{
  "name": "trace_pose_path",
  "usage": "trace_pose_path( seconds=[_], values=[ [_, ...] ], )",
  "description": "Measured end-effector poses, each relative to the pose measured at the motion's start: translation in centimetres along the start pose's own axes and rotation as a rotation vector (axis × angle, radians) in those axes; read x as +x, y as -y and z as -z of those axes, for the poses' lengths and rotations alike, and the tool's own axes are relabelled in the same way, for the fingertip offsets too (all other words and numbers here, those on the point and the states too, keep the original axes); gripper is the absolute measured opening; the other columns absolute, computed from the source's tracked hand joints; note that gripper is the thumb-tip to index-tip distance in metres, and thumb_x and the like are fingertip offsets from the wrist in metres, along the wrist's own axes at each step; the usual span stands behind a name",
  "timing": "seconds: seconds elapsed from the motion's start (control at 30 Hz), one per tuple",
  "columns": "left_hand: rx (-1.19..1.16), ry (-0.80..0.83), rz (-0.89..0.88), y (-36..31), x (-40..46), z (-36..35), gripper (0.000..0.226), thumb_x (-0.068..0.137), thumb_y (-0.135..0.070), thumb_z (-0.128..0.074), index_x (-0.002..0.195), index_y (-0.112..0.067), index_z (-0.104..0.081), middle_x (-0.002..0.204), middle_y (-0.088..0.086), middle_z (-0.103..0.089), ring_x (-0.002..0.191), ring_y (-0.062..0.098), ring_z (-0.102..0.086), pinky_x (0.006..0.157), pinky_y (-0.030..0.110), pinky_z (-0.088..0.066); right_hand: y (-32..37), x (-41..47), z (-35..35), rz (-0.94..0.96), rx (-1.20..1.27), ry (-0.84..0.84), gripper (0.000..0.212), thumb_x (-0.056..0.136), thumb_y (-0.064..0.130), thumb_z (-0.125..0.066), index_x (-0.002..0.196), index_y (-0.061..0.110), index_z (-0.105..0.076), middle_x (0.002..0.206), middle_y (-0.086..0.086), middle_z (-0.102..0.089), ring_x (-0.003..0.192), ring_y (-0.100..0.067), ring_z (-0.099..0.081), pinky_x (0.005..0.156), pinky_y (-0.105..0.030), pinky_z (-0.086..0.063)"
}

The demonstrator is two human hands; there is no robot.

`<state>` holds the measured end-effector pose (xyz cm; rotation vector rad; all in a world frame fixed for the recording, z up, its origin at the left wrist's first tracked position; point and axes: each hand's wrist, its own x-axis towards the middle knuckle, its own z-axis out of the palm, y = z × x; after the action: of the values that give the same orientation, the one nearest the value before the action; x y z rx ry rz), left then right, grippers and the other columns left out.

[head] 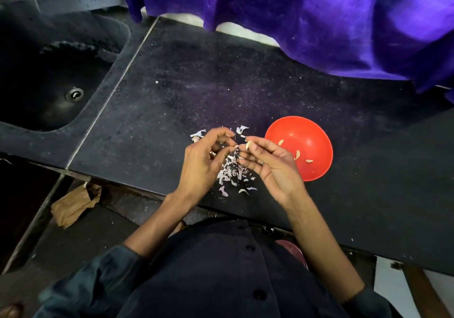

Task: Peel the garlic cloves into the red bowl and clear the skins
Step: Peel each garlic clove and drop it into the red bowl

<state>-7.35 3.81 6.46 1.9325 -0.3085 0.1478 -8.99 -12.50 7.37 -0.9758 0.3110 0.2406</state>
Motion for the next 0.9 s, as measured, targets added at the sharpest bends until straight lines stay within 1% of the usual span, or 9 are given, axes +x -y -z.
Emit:
trace_pose_path(
  seconds=[0.1,0.23,0.3,0.4,0.5,0.63,0.73,0.8,0.9],
  values=[
    [0.011,0.027,0.016,0.14,0.18,-0.06,0.021,0.088,-0.011,-0.069,0.109,-0.014,-0.071,0.100,-0.011,-0.069,0.074,-0.005,-0.062,0.068,0.025,-0.057,-0.27,0.12,-0.05,0.046,-0.064,-0.047,0.025,0.076,0.011,-0.066,0.099,0.003,-0.068,0.084,-0.010,-0.072,0.076,-0.016,-0.068,0.067,-0.026,-0.058],
    [0.042,0.064,-0.024,-0.33,0.13,-0.33,0.016,0.086,-0.017,-0.072,0.101,-0.014,-0.075,0.095,-0.009,-0.070,0.072,-0.008,-0.061,0.069,0.009,-0.046,-0.68,0.25,-0.08,0.136,-0.156,-0.112,0.021,0.075,0.008,-0.069,0.096,0.003,-0.070,0.080,-0.008,-0.069,0.070,-0.014,-0.064,0.065,-0.023,-0.056],
    [0.045,0.053,-0.038,-0.50,0.15,-0.40,0.013,0.088,-0.017,-0.069,0.099,-0.013,-0.076,0.092,-0.010,-0.070,0.074,-0.007,-0.062,0.069,0.008,-0.046,-0.80,0.27,-0.08,0.166,-0.204,-0.127,0.015,0.079,0.004,-0.069,0.094,0.003,-0.071,0.082,-0.010,-0.070,0.071,-0.015,-0.064,0.065,-0.023,-0.055],
    [0.085,0.048,-0.077,-0.49,0.21,-0.42,0.017,0.091,-0.021,-0.064,0.101,-0.012,-0.075,0.095,-0.007,-0.071,0.076,-0.001,-0.063,0.069,0.013,-0.050,-0.76,0.24,-0.16,0.203,-0.259,-0.149,0.010,0.082,0.000,-0.069,0.091,0.003,-0.072,0.082,-0.009,-0.072,0.071,-0.014,-0.064,0.065,-0.023,-0.055],
    [0.145,0.047,-0.118,-0.33,0.20,-0.44,0.018,0.093,-0.020,-0.061,0.102,-0.012,-0.074,0.096,-0.005,-0.071,0.079,0.004,-0.064,0.068,0.020,-0.052,-0.57,0.16,-0.35,0.252,-0.306,-0.162,0.010,0.081,-0.001,-0.070,0.088,0.005,-0.073,0.081,-0.006,-0.073,0.070,-0.012,-0.065,0.064,-0.021,-0.055],
    [0.212,0.027,-0.142,-0.06,0.30,-0.60,0.022,0.094,-0.026,-0.058,0.100,-0.013,-0.075,0.094,-0.004,-0.072,0.080,0.009,-0.067,0.063,0.026,-0.054,-0.51,0.20,-0.42,0.292,-0.349,-0.178,0.012,0.080,-0.002,-0.072,0.089,0.005,-0.074,0.084,-0.009,-0.074,0.075,-0.016,-0.069,0.066,-0.022,-0.055],
    [0.153,0.000,-0.086,-0.32,0.37,-0.66,0.017,0.092,-0.022,-0.062,0.094,-0.013,-0.076,0.090,-0.005,-0.073,0.074,0.005,-0.065,0.060,0.025,-0.053,-0.62,0.20,-0.49,0.288,-0.336,-0.175,0.013,0.080,-0.003,-0.072,0.093,0.001,-0.074,0.088,-0.012,-0.074,0.080,-0.021,-0.070,0.069,-0.025,-0.056],
    [0.047,0.015,0.023,-0.53,0.46,-0.65,0.012,0.091,-0.016,-0.064,0.091,-0.014,-0.076,0.086,-0.008,-0.072,0.067,0.003,-0.063,0.057,0.025,-0.053,-0.62,0.17,-0.48,0.271,-0.301,-0.153,0.013,0.080,-0.003,-0.071,0.092,0.002,-0.073,0.087,-0.009,-0.074,0.082,-0.022,-0.070,0.072,-0.027,-0.057],
    [-0.146,0.044,0.198,-0.78,0.61,-0.47,0.014,0.092,-0.011,-0.064,0.090,-0.019,-0.075,0.084,-0.006,-0.072,0.064,0.011,-0.065,0.052,0.023,-0.054,-0.43,0.21,-0.37,0.248,-0.258,-0.105,0.015,0.079,-0.003,-0.069,0.091,0.006,-0.073,0.085,-0.004,-0.074,0.083,-0.019,-0.071,0.074,-0.029,-0.058]
  ],
)
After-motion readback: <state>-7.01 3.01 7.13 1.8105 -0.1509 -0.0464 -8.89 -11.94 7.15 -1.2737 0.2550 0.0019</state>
